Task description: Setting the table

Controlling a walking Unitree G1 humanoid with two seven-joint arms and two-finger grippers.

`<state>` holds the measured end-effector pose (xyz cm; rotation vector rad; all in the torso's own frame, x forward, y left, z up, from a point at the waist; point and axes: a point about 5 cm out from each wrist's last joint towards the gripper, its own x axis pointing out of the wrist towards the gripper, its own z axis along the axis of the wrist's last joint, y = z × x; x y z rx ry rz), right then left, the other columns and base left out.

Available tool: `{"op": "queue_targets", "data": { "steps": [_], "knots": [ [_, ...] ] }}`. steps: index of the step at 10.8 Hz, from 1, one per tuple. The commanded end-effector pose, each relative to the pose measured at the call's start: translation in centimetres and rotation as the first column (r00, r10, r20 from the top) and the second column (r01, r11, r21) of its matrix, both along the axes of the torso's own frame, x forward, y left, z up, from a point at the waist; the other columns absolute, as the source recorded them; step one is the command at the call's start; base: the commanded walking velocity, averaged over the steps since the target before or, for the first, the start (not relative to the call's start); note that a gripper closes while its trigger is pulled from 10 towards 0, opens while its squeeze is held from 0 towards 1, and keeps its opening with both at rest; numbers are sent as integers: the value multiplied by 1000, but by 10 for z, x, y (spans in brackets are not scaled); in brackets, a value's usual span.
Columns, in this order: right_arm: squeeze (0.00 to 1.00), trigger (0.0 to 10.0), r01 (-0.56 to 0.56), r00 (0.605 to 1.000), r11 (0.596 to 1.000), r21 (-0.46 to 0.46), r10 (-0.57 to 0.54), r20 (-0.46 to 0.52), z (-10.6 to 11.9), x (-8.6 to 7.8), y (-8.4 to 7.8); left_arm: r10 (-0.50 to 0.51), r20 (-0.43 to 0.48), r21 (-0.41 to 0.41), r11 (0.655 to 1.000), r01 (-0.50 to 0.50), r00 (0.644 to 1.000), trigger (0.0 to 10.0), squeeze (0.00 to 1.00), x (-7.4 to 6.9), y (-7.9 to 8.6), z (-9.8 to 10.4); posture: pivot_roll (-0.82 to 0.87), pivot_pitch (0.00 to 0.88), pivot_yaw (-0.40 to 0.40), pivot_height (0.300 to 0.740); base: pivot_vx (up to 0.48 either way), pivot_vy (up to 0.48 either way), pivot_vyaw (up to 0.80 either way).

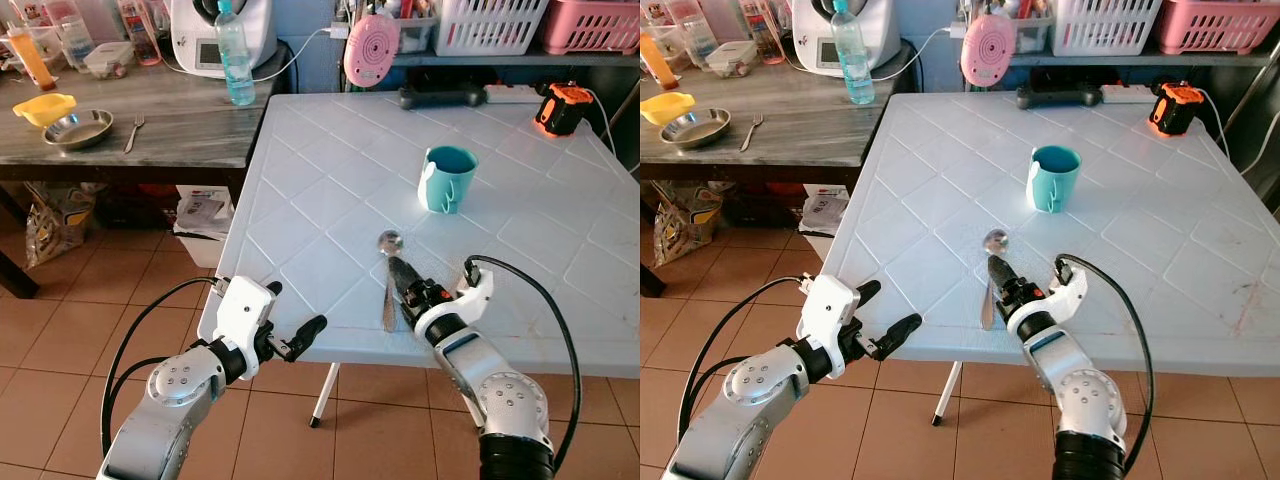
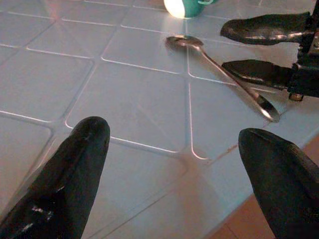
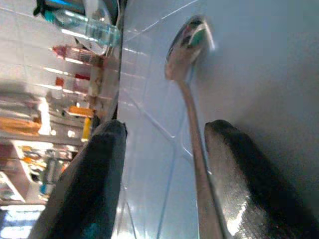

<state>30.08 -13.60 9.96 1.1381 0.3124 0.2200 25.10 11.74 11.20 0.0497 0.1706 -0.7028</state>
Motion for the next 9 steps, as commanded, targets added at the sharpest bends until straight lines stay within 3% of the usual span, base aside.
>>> {"op": "queue_targets", "data": {
  "steps": [1,4,6,7,8,9],
  "knots": [
    [1000,10000,15,1000,999,-45,-16,-18,-2,-1,-3,-7,4,11,1000,7,1000,10000,0,1,1,2,34,68,74,740,0,0,0],
    [1000,10000,79,996,977,-200,-87,-30,9,6,-8,-8,2,6,1000,8,1000,10000,0,1,-1,2,28,68,68,740,0,0,0],
    [1000,10000,119,987,928,-353,-148,-58,10,13,-12,-8,5,3,1000,8,1000,10000,0,2,-3,2,29,65,63,740,0,0,0],
    [1000,10000,126,986,791,-599,-168,-14,13,17,-21,-6,6,3,1000,6,1000,10000,0,2,-3,1,29,64,63,740,0,0,0],
    [1000,10000,140,984,752,-644,-180,4,16,19,-23,-4,6,2,1000,4,1000,10000,0,2,-3,1,28,64,60,740,0,0,0],
    [831,10000,170,978,687,-707,-203,37,26,23,-25,-3,5,-1,1000,3,1000,10000,0,2,-4,1,25,64,58,740,0,0,0]
  ]
}}
